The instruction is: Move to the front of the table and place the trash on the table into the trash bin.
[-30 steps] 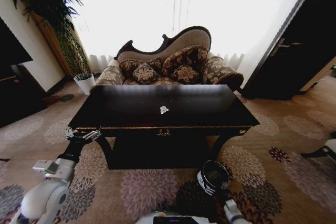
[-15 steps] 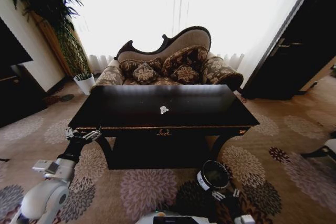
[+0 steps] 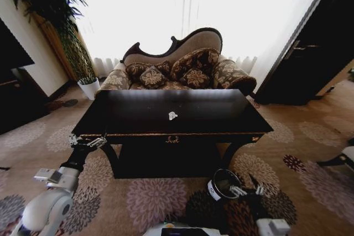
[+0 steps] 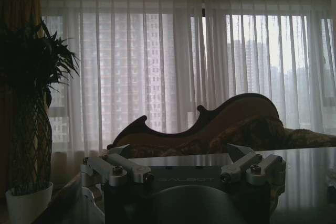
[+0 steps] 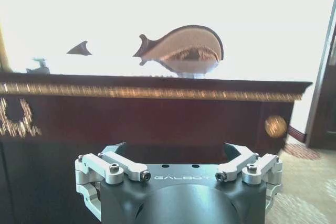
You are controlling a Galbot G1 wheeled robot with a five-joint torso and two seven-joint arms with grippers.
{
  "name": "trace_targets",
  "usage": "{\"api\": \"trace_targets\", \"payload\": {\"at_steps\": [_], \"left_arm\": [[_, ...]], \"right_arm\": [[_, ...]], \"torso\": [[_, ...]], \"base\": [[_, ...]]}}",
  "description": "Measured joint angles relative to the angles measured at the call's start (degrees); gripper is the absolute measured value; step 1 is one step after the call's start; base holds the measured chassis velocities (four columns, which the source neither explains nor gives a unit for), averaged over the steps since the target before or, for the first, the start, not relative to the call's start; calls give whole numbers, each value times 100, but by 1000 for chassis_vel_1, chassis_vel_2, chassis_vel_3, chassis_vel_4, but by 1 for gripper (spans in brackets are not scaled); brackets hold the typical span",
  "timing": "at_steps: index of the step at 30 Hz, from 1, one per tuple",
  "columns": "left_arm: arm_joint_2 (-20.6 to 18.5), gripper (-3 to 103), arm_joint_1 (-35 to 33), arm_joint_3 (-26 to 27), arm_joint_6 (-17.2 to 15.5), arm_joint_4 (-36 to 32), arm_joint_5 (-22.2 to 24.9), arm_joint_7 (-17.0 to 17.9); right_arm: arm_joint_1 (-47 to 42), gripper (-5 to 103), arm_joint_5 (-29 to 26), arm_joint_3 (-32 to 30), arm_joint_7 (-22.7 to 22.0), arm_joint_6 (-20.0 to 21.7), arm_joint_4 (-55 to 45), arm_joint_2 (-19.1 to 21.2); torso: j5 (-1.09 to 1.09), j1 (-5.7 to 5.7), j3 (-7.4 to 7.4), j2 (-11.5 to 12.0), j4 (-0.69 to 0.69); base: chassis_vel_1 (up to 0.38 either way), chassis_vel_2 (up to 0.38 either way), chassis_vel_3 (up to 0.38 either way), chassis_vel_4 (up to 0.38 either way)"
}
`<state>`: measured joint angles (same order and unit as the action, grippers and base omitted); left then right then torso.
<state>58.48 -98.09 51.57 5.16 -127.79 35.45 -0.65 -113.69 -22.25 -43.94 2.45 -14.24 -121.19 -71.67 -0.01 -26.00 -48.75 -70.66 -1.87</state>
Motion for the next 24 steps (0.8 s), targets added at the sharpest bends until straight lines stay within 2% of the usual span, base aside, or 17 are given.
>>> {"api": "trace_targets", "payload": {"at_steps": [4, 6, 14, 15, 17, 19, 23, 24], "left_arm": [[0, 100, 0, 0, 0, 0, 0, 0], [0, 100, 0, 0, 0, 0, 0, 0], [0, 100, 0, 0, 0, 0, 0, 0], [0, 100, 0, 0, 0, 0, 0, 0], [0, 100, 0, 0, 0, 0, 0, 0], [0, 100, 0, 0, 0, 0, 0, 0], [0, 100, 0, 0, 0, 0, 0, 0], [0, 100, 0, 0, 0, 0, 0, 0]], "right_arm": [[151, 100, -516, -180, 2, 495, -516, 323], [176, 100, -584, -218, 3, 565, -583, 387], [586, 100, -1275, -454, -199, 1709, -1266, 1296], [586, 100, -1275, -454, -199, 1709, -1266, 1296], [877, 100, -1505, -351, -302, 2056, -1357, 1591], [922, 100, -1536, -327, -320, 2093, -1357, 1624], [1795, 100, -1923, 219, -541, 2529, -1169, 2203], [1795, 100, -1923, 219, -541, 2529, -1169, 2203]], "torso": [[0, 0, 0, 0, 1], [0, 0, 0, 0, 1], [0, 0, 0, 0, 0], [0, 0, 0, 0, 0], [0, 0, 0, 0, 0], [0, 0, 0, 0, 0], [1, 0, 0, 0, 0], [1, 0, 0, 0, 0]], "base": [[0, 0, 0, 0], [0, 0, 0, 0], [0, 0, 0, 0], [0, 0, 0, 0], [0, 0, 0, 0], [0, 0, 0, 0], [0, 0, 0, 0], [0, 0, 0, 0]]}}
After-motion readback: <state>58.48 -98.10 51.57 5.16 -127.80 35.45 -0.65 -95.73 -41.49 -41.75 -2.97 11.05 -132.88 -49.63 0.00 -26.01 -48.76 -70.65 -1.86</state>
